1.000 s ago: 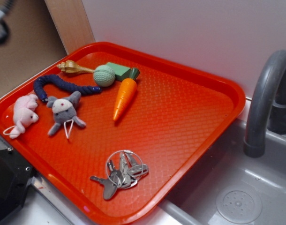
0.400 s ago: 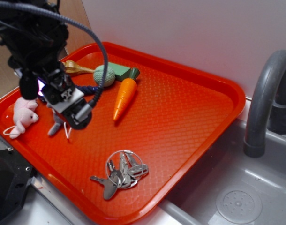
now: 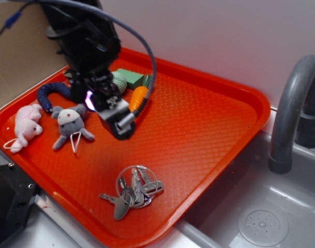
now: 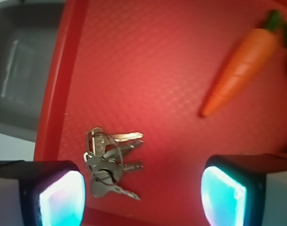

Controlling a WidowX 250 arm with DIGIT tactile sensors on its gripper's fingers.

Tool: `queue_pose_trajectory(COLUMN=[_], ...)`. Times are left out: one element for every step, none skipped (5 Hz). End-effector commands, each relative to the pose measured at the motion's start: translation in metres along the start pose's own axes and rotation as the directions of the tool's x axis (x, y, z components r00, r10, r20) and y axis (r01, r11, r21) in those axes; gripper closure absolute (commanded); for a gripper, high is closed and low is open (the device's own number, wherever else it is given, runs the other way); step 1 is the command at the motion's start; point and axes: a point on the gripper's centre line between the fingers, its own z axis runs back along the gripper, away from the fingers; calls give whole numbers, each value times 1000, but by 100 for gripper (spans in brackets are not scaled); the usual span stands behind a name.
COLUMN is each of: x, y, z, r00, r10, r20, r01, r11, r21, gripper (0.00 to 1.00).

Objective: Grab the silver keys.

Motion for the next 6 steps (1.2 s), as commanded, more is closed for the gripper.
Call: queue_pose_trajectory(x=[3,-12,-20,-20,-21,-22], y=[4,6,4,-1,-7,-22], z=[-35,-39,-43,-42,-46,-53], r00=[981,963,963,966,969,968], r10=[-70,-98,-116,-140,-151,-171], r20=[-179,-250,-243,-218,-193,-184], r01=[52,57,69,86,90,121], r11=[993,985,979,967,952,959], r21=[-105,-164,-194,-239,-294,-255], gripper=[0,0,0,0,0,0])
